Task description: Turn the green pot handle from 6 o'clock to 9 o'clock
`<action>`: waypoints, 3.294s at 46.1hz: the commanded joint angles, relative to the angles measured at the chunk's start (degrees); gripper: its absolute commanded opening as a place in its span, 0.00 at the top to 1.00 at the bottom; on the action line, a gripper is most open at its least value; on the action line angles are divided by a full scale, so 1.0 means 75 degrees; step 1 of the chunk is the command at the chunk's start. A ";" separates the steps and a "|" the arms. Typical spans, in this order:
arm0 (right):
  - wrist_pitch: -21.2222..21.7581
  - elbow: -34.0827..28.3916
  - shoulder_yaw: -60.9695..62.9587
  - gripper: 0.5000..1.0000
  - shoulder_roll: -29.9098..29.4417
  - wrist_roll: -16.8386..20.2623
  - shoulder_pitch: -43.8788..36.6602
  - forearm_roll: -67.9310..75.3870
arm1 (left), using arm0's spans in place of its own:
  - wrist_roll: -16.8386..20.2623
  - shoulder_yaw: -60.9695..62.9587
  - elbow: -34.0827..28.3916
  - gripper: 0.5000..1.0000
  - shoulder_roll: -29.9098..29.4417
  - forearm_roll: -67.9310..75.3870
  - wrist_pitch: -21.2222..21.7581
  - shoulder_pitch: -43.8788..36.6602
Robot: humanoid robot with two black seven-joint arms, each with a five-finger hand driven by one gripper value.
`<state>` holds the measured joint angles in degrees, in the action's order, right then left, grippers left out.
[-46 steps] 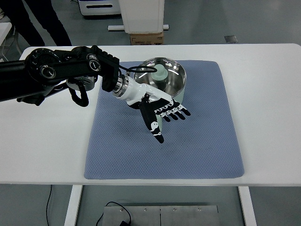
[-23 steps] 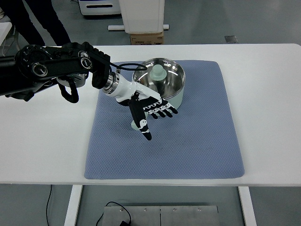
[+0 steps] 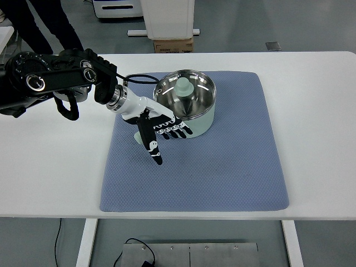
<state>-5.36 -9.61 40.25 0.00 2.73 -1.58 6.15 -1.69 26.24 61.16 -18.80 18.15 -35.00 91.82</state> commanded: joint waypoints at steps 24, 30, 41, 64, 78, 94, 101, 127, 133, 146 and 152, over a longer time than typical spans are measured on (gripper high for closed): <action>0.0000 0.0003 0.0000 0.00 0.0000 0.0000 0.0000 0.0000 | 0.0002 0.0228 -0.0127 0.00 -0.0552 0.0521 0.0000 0.0073; 0.0000 0.0003 0.0000 0.00 0.0000 0.0000 0.0000 0.0000 | 0.0002 0.0274 -0.0279 0.00 -0.0646 0.0662 0.0000 0.0074; 0.0000 -0.0008 -0.0012 0.00 0.0000 0.0000 0.0000 0.0000 | 0.0014 0.0298 -0.0794 0.00 -0.0716 0.0674 0.0000 0.0003; 0.0000 0.0003 0.0000 0.00 0.0000 0.0000 0.0000 0.0000 | 0.0014 0.0286 -0.0877 0.00 -0.0927 0.0581 0.0000 0.0296; 0.0000 0.0003 0.0000 0.00 0.0000 0.0000 0.0000 0.0000 | 0.0026 0.0240 -0.0877 0.00 -0.1150 -0.0286 0.0000 0.1034; 0.0000 0.0003 0.0000 0.00 0.0000 0.0000 0.0000 0.0000 | 0.0108 -0.0053 -0.2024 0.00 -0.1185 -0.2195 0.0000 0.0801; 0.0000 -0.0008 0.0000 0.00 0.0000 0.0000 0.0000 0.0000 | 0.0108 -0.0580 -0.2680 0.00 -0.1220 -0.3531 0.0000 0.0274; 0.0000 0.0003 0.0000 0.00 0.0000 0.0000 0.0000 0.0000 | 0.0131 -0.6755 -0.4943 0.00 -0.1115 -0.4916 0.0799 -0.3265; 0.0000 0.0003 0.0000 0.00 0.0000 0.0000 0.0000 0.0000 | 0.0143 -0.7646 -0.4943 0.00 -0.1033 -0.4939 0.0928 -0.3957; 0.0000 0.0003 0.0000 0.00 0.0000 0.0000 0.0000 0.0000 | 0.0155 -0.8948 -0.4955 0.00 -0.0799 -0.5771 0.0928 -0.5117; 0.0000 0.0003 0.0000 0.00 0.0000 0.0000 0.0000 0.0000 | 0.0295 -0.9170 -0.4955 0.00 -0.0670 -0.5947 0.0893 -0.5457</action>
<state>-5.37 -9.58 40.26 0.00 2.73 -1.57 6.15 -0.32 -41.87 23.98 -24.27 -26.07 -28.17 51.96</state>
